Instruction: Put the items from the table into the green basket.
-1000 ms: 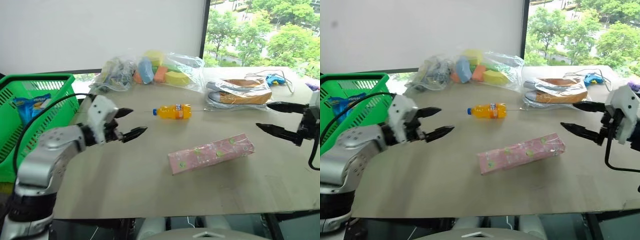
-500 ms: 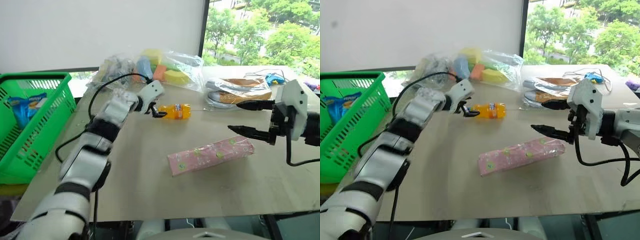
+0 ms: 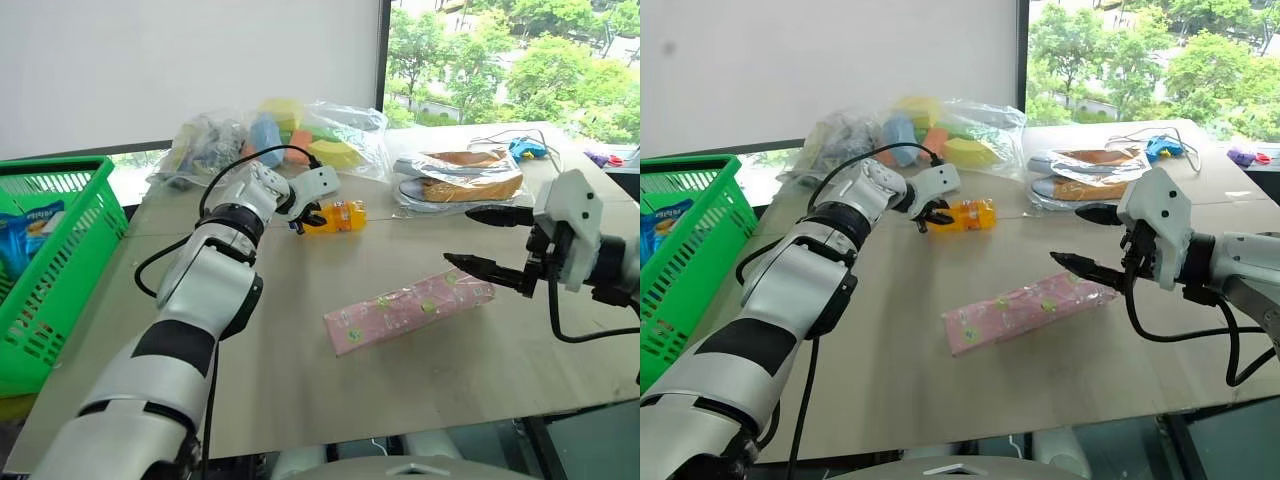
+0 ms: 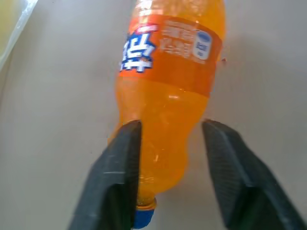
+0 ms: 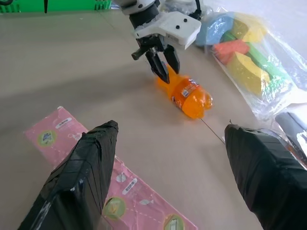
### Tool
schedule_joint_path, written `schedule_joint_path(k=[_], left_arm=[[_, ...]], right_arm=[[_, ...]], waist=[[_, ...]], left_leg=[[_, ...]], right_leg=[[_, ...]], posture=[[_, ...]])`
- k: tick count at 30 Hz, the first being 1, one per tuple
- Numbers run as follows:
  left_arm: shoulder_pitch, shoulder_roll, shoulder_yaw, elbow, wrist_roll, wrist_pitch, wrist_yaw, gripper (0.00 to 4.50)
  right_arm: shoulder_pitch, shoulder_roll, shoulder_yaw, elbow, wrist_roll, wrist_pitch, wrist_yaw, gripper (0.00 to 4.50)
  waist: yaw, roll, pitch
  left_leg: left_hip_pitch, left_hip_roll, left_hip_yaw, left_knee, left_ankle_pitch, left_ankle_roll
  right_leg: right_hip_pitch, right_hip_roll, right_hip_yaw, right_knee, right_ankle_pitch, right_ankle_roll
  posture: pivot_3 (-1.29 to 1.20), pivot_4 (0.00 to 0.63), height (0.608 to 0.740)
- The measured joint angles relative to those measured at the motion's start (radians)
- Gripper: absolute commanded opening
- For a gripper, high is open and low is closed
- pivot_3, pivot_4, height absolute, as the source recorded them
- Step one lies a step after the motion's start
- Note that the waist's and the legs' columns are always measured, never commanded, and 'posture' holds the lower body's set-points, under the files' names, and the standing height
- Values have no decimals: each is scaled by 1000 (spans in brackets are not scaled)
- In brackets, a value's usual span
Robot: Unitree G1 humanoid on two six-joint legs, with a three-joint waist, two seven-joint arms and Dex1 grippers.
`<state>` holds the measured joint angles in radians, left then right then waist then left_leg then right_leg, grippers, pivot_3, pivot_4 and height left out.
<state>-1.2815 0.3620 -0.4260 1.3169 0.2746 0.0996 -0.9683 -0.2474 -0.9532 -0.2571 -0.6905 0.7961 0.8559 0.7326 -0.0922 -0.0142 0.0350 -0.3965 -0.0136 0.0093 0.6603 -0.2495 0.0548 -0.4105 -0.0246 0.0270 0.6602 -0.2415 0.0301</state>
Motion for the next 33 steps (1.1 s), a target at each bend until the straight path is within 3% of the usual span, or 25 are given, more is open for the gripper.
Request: schedule_joint_path(k=[1, 12, 15, 22, 28, 33], left_arm=[[0, 2, 10, 2, 1, 2, -4, 105], [71, 34, 64, 25, 15, -29, -119, 105], [71, 57, 97, 15, -1, -39, -163, 1174], [57, 85, 202, -104, -96, 39, -324, 4212], [-15, 63, 219, -63, -52, 12, -26, 4367], [-16, -9, 186, 18, 11, 0, 83, 4367]], right_arm=[[3, 3, 0, 0, 0, 0, -5, 3814], [-19, 27, 38, 32, -27, -33, -19, 3814], [-36, 27, 57, 59, -43, -45, -9, 3814], [-43, 27, 58, 60, -43, -55, 4, 3814], [-36, 29, 60, 58, -45, -55, 2, 3814], [-36, 37, 61, 50, -40, -49, -10, 3814]], waist=[[-3, 0, 0], [-35, -1, 1], [-29, -1, 1], [-17, -2, 2], [-7, -2, 1], [-4, -2, 2]], left_leg=[[0, 0, 0, 1, 0, 0], [-4, 0, 1, 5, -3, 5], [-5, 0, 0, 5, -3, 5], [-6, -1, 0, 8, -4, 6], [-5, -1, 1, 8, -4, 6], [-6, -1, 1, 8, -4, 6]], right_leg=[[0, -2, 0, 0, 0, 2], [-3, -6, -1, 2, 2, 2], [-3, -7, -1, 1, 2, 3], [-2, -8, -2, 1, 2, 3], [-2, -8, -2, 2, 2, 3], [-2, -8, -2, 2, 3, 4]], posture=[[-271, 11, 740], [-195, 0, 740], [-192, 0, 740], [-193, 5, 740], [-208, 11, 740], [-236, 17, 740]])
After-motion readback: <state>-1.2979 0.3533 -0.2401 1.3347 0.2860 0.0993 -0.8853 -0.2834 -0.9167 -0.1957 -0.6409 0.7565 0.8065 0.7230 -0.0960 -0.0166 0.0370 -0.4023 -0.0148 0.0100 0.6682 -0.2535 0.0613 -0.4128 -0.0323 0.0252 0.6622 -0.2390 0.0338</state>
